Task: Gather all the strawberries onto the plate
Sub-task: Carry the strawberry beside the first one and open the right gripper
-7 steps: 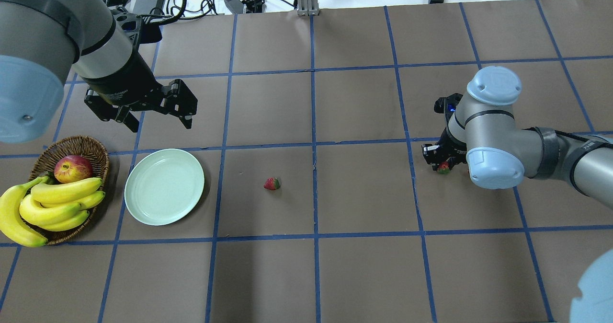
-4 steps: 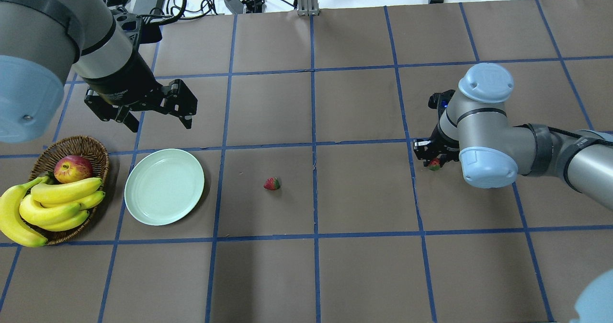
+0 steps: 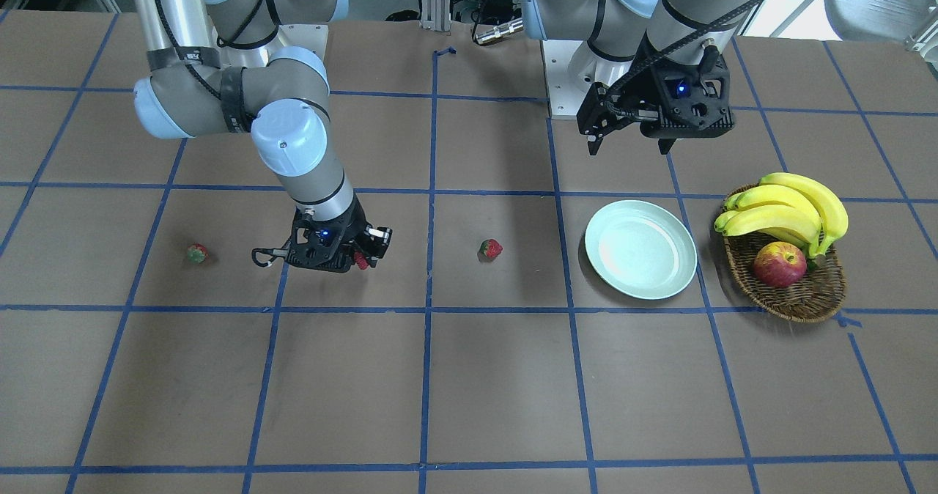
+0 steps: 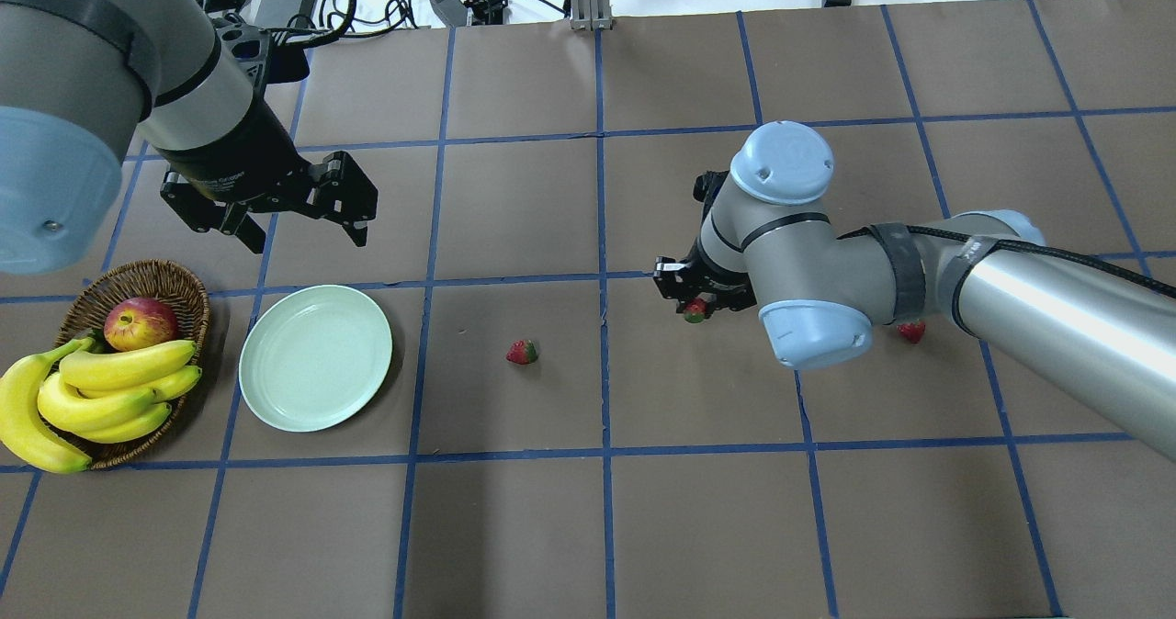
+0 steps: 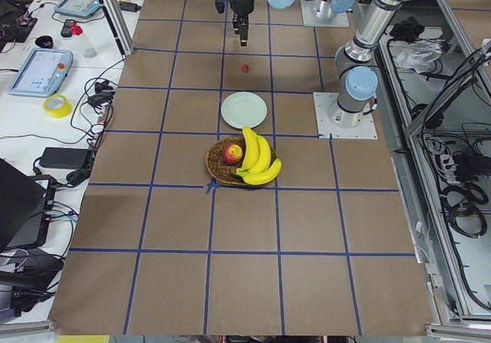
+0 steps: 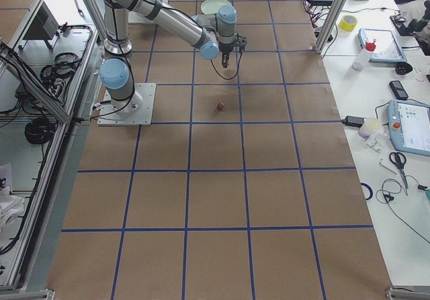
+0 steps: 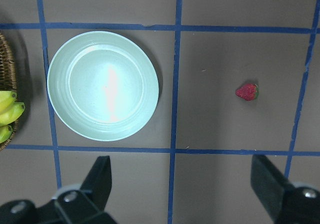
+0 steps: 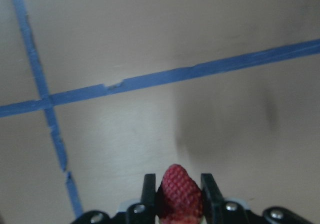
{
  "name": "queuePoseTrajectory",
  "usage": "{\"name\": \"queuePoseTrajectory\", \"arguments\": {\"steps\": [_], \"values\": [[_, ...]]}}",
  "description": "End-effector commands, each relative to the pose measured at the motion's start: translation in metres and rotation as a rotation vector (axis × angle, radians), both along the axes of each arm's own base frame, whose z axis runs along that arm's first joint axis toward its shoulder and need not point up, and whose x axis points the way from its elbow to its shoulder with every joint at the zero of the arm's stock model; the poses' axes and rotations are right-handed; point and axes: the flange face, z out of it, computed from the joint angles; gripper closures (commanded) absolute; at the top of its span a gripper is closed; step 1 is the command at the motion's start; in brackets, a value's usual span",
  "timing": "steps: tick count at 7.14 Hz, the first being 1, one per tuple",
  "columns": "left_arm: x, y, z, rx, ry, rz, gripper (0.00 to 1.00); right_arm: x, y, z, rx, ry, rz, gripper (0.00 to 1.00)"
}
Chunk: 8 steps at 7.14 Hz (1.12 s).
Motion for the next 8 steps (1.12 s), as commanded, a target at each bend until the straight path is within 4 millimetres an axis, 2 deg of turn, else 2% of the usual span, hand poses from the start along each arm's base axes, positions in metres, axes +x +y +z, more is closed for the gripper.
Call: {"name": "queuePoseTrajectory", "arguments": {"steps": [1, 2, 4, 5, 6, 7, 8], "values": [[0.0, 0.0, 0.0, 0.0, 0.0, 0.001, 0.0, 0.069, 0.008, -0.002, 0.034, -0.098, 0.006, 1.0], [0.0, 0.0, -0.001, 0.003, 0.0, 0.001, 0.0, 0.092, 0.006, -0.005, 0.049, -0.102, -0.018, 0.98], [0.0, 0.0, -0.002, 0.005, 0.0, -0.004, 0.0, 0.105, 0.001, -0.017, 0.095, -0.172, -0.045, 0.93], [0.001, -0.001, -0.001, 0.002, -0.004, -0.004, 0.0, 0.105, 0.001, -0.021, 0.103, -0.171, -0.047, 0.68], [0.004, -0.003, 0.001, -0.015, -0.003, 0.002, 0.0, 0.104, 0.001, -0.023, 0.108, -0.166, -0.049, 0.17], [0.003, -0.002, 0.002, -0.017, -0.005, 0.003, 0.0, 0.104, 0.001, -0.021, 0.101, -0.16, -0.048, 0.02], [0.003, -0.003, 0.001, -0.015, -0.003, 0.001, 0.0, 0.101, 0.001, -0.021, 0.1, -0.142, -0.047, 0.0]]}}
